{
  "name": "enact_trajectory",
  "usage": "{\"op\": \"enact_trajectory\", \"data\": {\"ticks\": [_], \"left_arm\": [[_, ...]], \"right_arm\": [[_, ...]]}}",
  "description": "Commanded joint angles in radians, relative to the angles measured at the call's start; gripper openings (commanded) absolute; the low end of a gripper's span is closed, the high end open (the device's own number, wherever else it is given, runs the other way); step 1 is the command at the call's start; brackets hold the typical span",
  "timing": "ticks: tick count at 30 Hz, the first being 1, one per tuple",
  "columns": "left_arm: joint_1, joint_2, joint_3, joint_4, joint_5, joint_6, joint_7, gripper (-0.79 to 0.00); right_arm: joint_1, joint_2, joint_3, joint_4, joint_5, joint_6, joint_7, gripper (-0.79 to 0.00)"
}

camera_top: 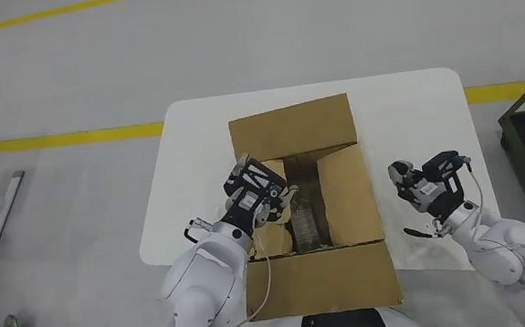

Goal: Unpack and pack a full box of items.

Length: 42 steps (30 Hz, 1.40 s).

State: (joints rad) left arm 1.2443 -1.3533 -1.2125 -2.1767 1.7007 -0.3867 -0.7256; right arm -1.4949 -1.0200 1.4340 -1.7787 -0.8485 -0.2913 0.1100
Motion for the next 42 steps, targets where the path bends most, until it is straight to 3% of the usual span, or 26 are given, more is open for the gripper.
{"op": "enact_trajectory", "data": {"ticks": [1,13,17,27,38,41,42], "left_arm": [[0.000,0.000,0.000,0.000,0.000,0.000,0.000,0.000],[0.006,0.001,0.000,0.005,0.004,0.004,0.010,0.000],[0.014,0.005,0.018,0.016,0.089,-0.010,-0.015,0.000],[0.011,-0.002,0.120,0.102,0.255,0.006,-0.172,0.000],[-0.041,-0.016,0.190,0.226,0.376,0.030,-0.237,0.000],[-0.048,-0.019,0.207,0.241,0.420,0.028,-0.254,-0.080],[-0.052,-0.020,0.210,0.243,0.434,0.024,-0.256,-0.179]], "right_arm": [[-0.028,-0.001,-0.009,-0.015,-0.010,-0.018,0.003,-0.785],[-0.104,-0.006,-0.073,-0.062,-0.037,-0.116,0.012,-0.785],[-0.110,-0.008,-0.080,-0.071,-0.063,-0.132,-0.001,-0.785],[-0.173,0.000,0.050,-0.122,-0.043,-0.139,-0.076,-0.785],[-0.229,0.000,0.110,-0.147,-0.020,-0.189,-0.119,-0.785],[-0.229,-0.001,0.111,-0.138,-0.016,-0.200,-0.127,-0.785],[-0.228,-0.001,0.113,-0.135,-0.014,-0.205,-0.128,-0.785]]}}
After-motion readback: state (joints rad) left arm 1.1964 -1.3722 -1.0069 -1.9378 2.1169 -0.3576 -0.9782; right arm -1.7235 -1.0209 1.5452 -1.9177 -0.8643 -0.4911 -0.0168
